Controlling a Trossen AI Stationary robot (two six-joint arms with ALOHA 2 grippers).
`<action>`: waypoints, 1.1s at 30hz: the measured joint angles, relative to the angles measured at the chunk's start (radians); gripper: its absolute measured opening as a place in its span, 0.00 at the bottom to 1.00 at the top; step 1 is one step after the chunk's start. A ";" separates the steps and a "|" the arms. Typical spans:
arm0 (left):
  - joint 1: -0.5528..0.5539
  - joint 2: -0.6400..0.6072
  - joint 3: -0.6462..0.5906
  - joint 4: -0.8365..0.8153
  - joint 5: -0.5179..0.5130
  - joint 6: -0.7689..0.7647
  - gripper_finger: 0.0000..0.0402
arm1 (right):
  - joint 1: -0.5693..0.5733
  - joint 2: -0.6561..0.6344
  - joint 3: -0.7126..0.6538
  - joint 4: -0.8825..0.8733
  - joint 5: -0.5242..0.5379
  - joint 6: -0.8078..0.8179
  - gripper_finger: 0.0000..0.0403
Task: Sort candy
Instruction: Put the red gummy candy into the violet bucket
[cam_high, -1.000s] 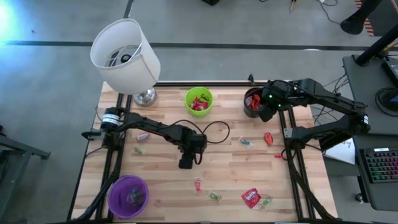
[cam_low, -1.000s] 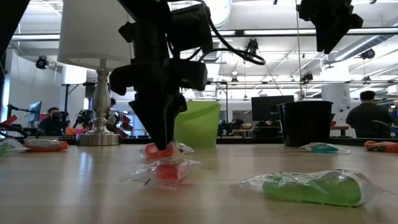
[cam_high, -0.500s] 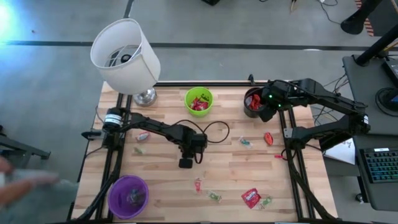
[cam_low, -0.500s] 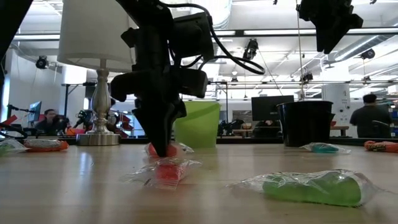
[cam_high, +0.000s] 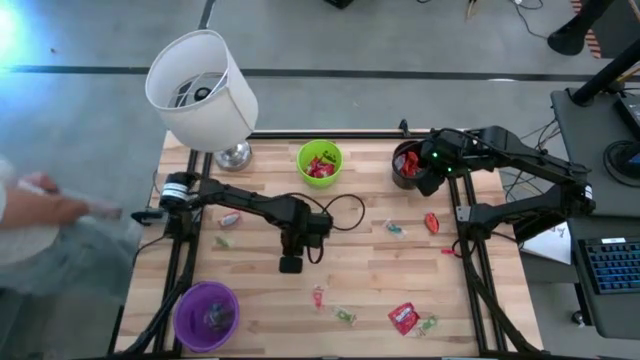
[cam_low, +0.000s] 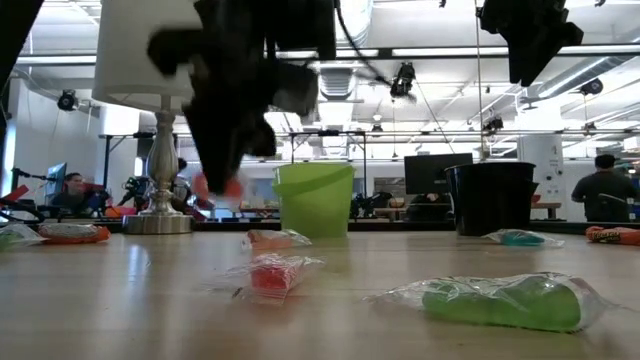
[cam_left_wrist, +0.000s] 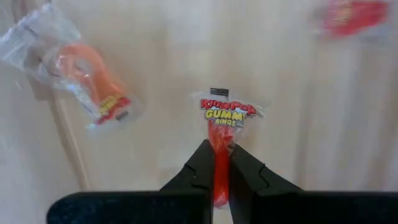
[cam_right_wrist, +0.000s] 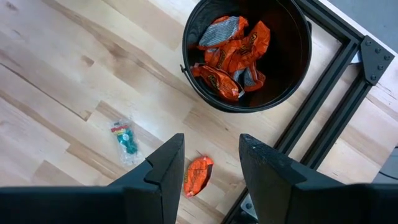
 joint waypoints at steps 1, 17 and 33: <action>-0.005 -0.011 0.018 -0.019 0.014 0.000 0.00 | 0.000 0.000 0.000 0.000 0.000 0.000 0.36; -0.177 -0.258 0.091 -0.165 0.034 -0.335 0.00 | 0.000 0.000 -0.021 -0.001 0.000 -0.018 0.36; -0.353 -0.448 0.091 -0.176 -0.181 -0.816 0.00 | 0.000 0.000 -0.023 0.000 0.001 -0.087 0.36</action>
